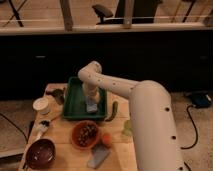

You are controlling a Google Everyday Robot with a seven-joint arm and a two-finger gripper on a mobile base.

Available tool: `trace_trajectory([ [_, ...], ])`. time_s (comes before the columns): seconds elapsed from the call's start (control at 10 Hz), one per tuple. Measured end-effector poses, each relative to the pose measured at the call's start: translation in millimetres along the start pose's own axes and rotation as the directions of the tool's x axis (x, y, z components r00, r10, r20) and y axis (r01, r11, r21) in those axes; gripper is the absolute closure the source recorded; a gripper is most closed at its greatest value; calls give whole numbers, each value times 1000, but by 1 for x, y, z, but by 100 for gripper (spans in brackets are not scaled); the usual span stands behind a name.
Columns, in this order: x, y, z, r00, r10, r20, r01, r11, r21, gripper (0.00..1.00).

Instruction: Wipe tray with sponge

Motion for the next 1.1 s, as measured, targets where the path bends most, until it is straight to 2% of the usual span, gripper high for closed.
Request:
trace_trajectory([
  [0.2, 3, -18, 6, 1000, -19, 1, 19, 1000, 1, 100],
  [0.3, -3, -31, 10, 999, -41, 9, 41, 999, -1, 100],
  [0.6, -16, -48, 17, 994, -103, 40, 104, 995, -4, 100],
  [0.9, -39, -46, 16, 983, -166, 72, 167, 986, -1, 100],
  [1.1, -53, -35, 12, 978, -190, 86, 191, 982, -3, 100],
])
